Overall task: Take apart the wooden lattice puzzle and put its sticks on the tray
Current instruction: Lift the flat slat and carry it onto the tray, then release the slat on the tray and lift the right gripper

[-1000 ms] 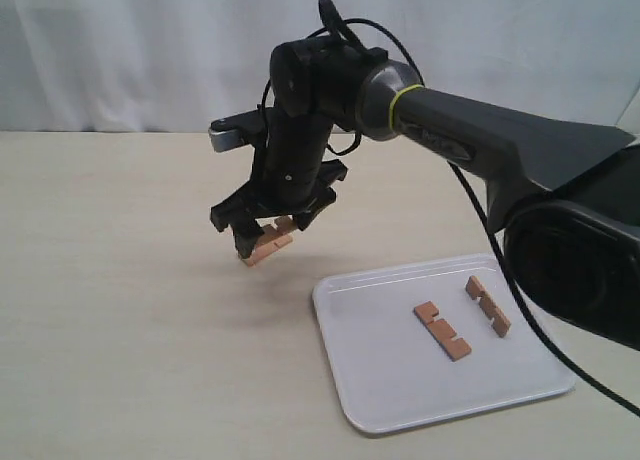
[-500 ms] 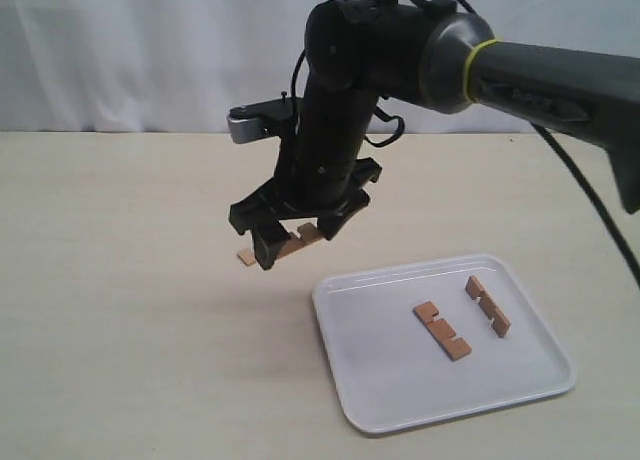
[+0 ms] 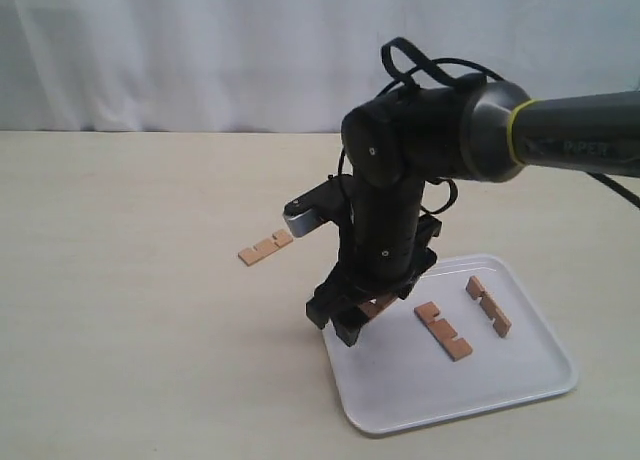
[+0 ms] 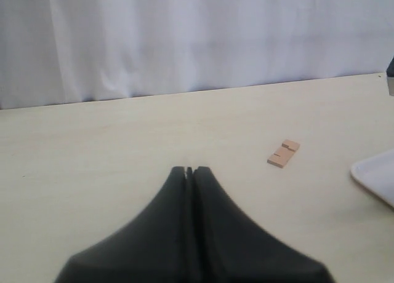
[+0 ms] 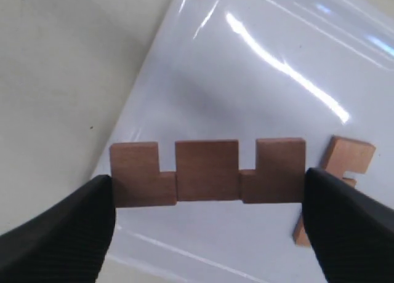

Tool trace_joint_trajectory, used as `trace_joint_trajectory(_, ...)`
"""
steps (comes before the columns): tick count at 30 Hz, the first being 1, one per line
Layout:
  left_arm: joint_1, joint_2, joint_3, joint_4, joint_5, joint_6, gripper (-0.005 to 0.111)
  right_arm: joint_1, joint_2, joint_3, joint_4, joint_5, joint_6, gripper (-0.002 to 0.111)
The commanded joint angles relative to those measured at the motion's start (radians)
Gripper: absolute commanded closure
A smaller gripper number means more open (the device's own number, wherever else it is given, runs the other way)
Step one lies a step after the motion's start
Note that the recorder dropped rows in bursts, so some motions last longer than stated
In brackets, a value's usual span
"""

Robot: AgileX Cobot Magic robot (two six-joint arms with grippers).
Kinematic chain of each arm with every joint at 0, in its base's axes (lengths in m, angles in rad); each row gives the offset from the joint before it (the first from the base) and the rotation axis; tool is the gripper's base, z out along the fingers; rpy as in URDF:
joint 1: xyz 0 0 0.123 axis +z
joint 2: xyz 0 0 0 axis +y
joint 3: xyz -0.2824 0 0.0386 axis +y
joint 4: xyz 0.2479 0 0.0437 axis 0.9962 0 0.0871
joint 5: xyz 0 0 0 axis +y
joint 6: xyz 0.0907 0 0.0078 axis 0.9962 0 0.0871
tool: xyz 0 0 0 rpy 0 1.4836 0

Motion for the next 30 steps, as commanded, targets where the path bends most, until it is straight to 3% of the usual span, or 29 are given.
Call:
trace_joint_trajectory(1,-0.001,0.0,0.002,-0.001,-0.012,-0.003,0.107,-0.004,-0.006,0.068,-0.075,-0.171,0.106,0.059)
trace_joint_trajectory(5,-0.001,0.0,0.002,-0.001,-0.012,-0.003,0.107,-0.026,0.022,0.07,-0.126,-0.183,0.24,0.059)
trace_joint_trajectory(18,-0.001,0.0,0.002,-0.001,-0.012,-0.003,0.107,-0.036,0.081,0.07,-0.14,-0.3,0.315,0.056)
trace_joint_trajectory(26,-0.001,0.0,0.002,-0.001,-0.012,-0.003,0.107,-0.036,0.088,0.07,-0.165,-0.314,0.411,0.027)
trace_joint_trajectory(30,-0.001,0.0,0.002,-0.001,-0.012,-0.003,0.107,-0.036,0.088,0.07,-0.165,-0.306,0.411,0.023)
